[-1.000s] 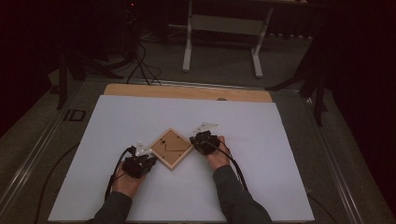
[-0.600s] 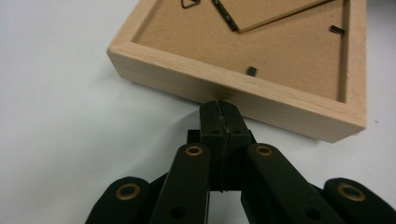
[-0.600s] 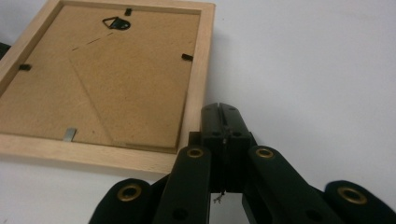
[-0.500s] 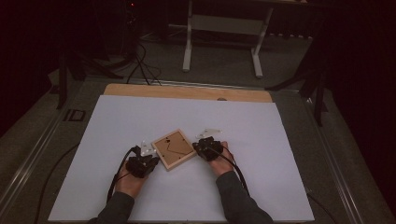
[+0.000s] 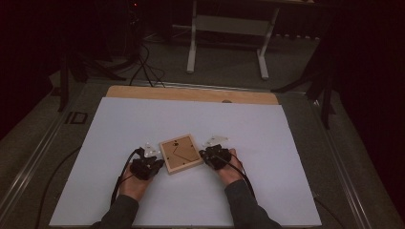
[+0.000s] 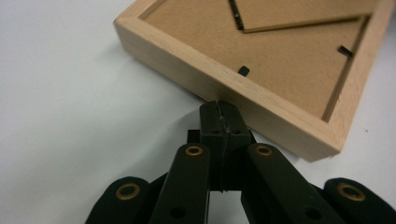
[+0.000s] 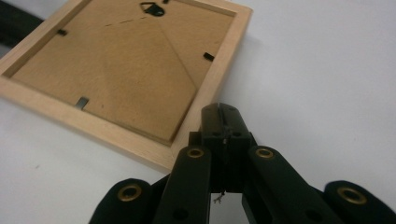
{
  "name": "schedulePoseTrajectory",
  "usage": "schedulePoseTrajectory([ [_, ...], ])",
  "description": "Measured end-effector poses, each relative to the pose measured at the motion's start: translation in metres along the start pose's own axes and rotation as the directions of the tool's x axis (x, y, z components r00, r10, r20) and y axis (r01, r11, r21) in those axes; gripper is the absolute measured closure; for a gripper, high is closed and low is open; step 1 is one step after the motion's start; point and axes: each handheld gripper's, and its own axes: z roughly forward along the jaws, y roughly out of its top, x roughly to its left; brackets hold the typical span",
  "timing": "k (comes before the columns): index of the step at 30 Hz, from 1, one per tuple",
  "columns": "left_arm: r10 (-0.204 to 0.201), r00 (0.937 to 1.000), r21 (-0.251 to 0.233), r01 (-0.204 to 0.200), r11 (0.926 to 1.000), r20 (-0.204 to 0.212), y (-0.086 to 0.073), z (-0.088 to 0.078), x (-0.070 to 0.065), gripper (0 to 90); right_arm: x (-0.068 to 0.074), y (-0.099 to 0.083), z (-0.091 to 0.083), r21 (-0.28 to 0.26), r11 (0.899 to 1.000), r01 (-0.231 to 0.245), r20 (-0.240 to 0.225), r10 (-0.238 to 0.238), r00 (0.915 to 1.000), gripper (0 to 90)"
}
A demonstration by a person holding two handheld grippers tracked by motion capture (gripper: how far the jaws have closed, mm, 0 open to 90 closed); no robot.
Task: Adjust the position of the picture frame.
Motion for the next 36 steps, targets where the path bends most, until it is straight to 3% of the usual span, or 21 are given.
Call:
schedulePoseTrajectory([
  [17, -0.057, 0.9981, -0.028, 0.058, 0.9979, 0.023, 0.016, 0.018, 0.019, 90.0, 0.019, -0.012, -0.018, -0.014, 0.997, 0.069, -0.038, -0.07, 0.9968, 90.0],
  [24, -0.043, 0.9991, -0.039, 0.043, 0.9983, 0.004, 0.02, 0.022, 0.024, 89.9, 0.023, -0.012, -0.019, -0.013, 0.996, 0.092, -0.06, -0.093, 0.9938, 90.0],
  [29, -0.039, 0.9992, -0.051, 0.038, 0.998, -0.01, 0.015, 0.013, 0.024, 89.9, 0.017, -0.01, -0.017, -0.029, 0.995, 0.094, -0.045, -0.095, 0.9944, 89.9],
  [32, -0.044, 0.999, -0.067, 0.044, 0.9968, -0.005, 0.011, 0.006, 0.023, 89.9, 0.003, -0.003, -0.013, -0.049, 0.997, 0.061, -0.014, -0.062, 0.998, 89.9],
  [36, -0.02, 0.9998, -0.082, 0.02, 0.9965, 0.004, 0.008, -0.001, 0.016, 89.9, -0.01, 0.007, -0.009, -0.067, 0.998, 0.021, 0.018, -0.02, 0.9996, 89.9],
])
